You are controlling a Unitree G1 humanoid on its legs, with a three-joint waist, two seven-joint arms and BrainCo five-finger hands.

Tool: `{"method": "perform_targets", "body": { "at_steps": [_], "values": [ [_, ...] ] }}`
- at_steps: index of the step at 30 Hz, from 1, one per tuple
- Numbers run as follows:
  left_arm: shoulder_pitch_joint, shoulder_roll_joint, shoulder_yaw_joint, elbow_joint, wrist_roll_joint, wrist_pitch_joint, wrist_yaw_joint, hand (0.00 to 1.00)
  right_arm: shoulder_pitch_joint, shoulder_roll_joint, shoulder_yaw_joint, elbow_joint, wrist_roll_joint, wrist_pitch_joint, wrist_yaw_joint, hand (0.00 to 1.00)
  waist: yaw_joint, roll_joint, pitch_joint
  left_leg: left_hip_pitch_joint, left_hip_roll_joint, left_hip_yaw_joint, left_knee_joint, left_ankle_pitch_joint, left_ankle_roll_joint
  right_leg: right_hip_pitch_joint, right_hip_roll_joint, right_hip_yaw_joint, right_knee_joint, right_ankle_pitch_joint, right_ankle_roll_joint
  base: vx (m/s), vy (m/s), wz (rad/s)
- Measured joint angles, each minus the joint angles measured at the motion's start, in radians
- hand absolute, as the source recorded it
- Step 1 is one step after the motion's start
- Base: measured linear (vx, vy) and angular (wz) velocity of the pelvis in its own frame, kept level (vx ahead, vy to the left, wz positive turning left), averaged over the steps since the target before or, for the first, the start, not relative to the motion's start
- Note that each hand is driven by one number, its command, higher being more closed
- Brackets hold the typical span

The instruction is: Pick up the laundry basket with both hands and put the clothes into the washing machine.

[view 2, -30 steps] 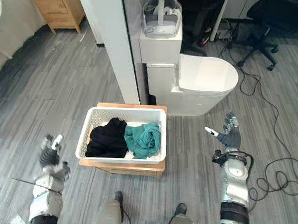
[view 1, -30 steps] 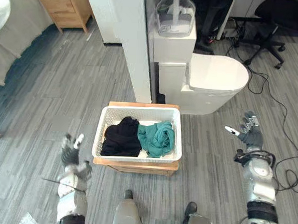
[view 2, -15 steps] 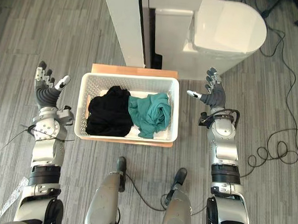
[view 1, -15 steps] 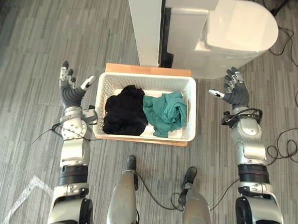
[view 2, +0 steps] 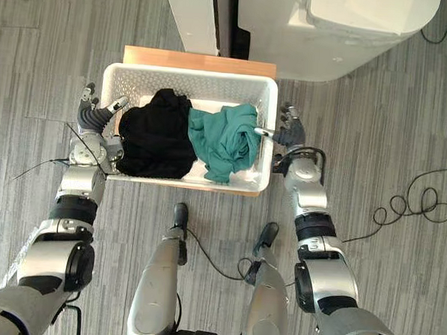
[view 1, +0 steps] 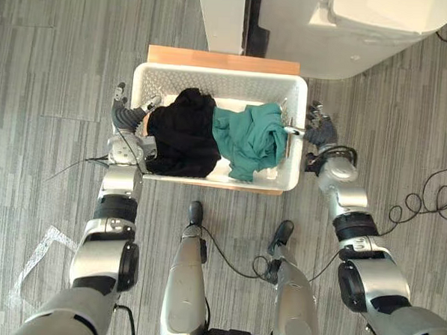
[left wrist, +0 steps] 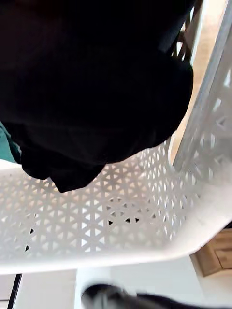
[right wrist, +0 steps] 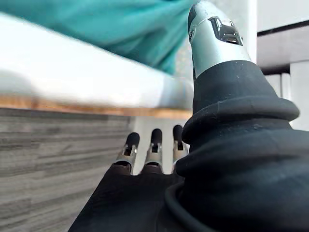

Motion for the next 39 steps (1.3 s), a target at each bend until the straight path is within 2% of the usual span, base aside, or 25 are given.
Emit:
{"method": "perform_targets", "body": {
  "at_steps": [3, 9, 20, 26, 31, 34, 39],
  "values": [
    [-0.038, 0.019, -0.02, 0.042, 0.003, 0.004, 0.0, 0.0, -0.005, 0.035, 0.028, 0.003, 0.001, -0.001, -0.007, 0.0, 0.003, 0.0, 0.0, -0.006, 0.009, 0.001, -0.018, 0.013, -0.003, -0.015, 0.009, 0.0, 0.003, 0.001, -0.002, -0.03, -0.035, -0.03],
    [-0.087, 0.046, -0.023, 0.13, 0.05, 0.006, -0.003, 0.0, -0.031, 0.052, 0.037, 0.016, 0.023, -0.012, -0.005, 0.0, 0.0, -0.001, 0.0, -0.012, 0.013, 0.01, -0.045, 0.034, -0.004, -0.047, 0.01, 0.011, 0.02, 0.001, -0.002, 0.0, -0.018, -0.04],
    [-0.117, 0.061, -0.014, 0.144, 0.084, 0.028, -0.032, 0.0, -0.039, 0.056, 0.036, 0.002, 0.027, -0.035, -0.002, 0.0, -0.003, -0.001, 0.0, -0.04, 0.032, 0.052, -0.053, 0.036, -0.003, -0.09, -0.005, 0.003, 0.042, 0.0, -0.001, 0.01, -0.008, 0.0],
    [-0.123, 0.06, 0.027, 0.144, 0.118, 0.028, -0.052, 0.0, -0.047, 0.058, 0.031, 0.001, 0.027, -0.037, -0.002, 0.0, -0.006, -0.001, 0.0, -0.048, 0.053, 0.103, -0.047, 0.05, 0.013, -0.103, -0.007, 0.001, 0.055, 0.0, -0.001, 0.0, -0.003, -0.01],
    [-0.098, 0.063, 0.128, 0.166, 0.117, 0.023, -0.069, 0.0, -0.067, 0.078, 0.048, 0.001, 0.027, -0.029, 0.0, 0.0, -0.023, -0.001, 0.0, -0.047, 0.062, 0.13, -0.045, 0.051, 0.015, -0.113, -0.007, 0.015, 0.057, 0.0, -0.001, 0.01, -0.012, -0.06],
    [-0.078, 0.062, 0.171, 0.172, 0.118, 0.025, -0.093, 0.0, -0.073, 0.081, 0.061, -0.008, 0.027, -0.029, 0.002, 0.0, -0.022, -0.002, 0.0, -0.046, 0.065, 0.149, -0.045, 0.051, 0.015, -0.129, -0.007, 0.027, 0.064, 0.0, -0.001, 0.01, -0.007, -0.13],
    [-0.058, 0.061, 0.181, 0.17, 0.141, 0.027, -0.096, 0.0, -0.073, 0.089, 0.062, -0.018, 0.026, -0.011, 0.001, 0.0, -0.023, -0.002, 0.0, -0.04, 0.073, 0.161, -0.044, 0.051, 0.015, -0.129, -0.004, 0.027, 0.066, 0.0, -0.001, 0.01, -0.011, -0.05]
  ]
}}
